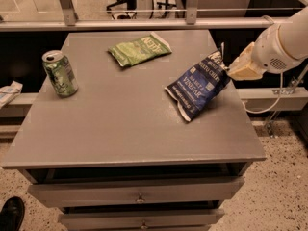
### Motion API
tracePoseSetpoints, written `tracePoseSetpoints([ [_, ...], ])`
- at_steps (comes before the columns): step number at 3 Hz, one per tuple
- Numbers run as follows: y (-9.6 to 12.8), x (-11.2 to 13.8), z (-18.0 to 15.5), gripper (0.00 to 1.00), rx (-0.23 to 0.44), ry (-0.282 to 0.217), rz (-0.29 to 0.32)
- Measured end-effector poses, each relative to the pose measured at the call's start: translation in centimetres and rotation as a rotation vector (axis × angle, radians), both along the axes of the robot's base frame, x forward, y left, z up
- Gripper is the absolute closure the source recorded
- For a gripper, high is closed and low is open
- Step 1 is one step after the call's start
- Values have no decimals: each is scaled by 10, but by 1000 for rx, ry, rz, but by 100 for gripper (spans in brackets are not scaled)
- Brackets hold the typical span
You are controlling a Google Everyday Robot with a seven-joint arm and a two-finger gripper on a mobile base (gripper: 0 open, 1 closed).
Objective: Move blue chip bag near green jalapeno chip bag
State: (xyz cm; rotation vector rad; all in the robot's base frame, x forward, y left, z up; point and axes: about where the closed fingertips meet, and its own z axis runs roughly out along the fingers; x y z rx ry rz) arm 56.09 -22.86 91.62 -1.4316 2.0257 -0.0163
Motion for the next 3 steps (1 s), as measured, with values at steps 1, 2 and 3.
tracePoseSetpoints([
  [1, 2, 35, 11, 100, 54, -78, -21],
  [2, -5, 109, 34, 100, 135, -195, -119],
  [3, -4, 156, 41, 100, 165, -238, -202],
])
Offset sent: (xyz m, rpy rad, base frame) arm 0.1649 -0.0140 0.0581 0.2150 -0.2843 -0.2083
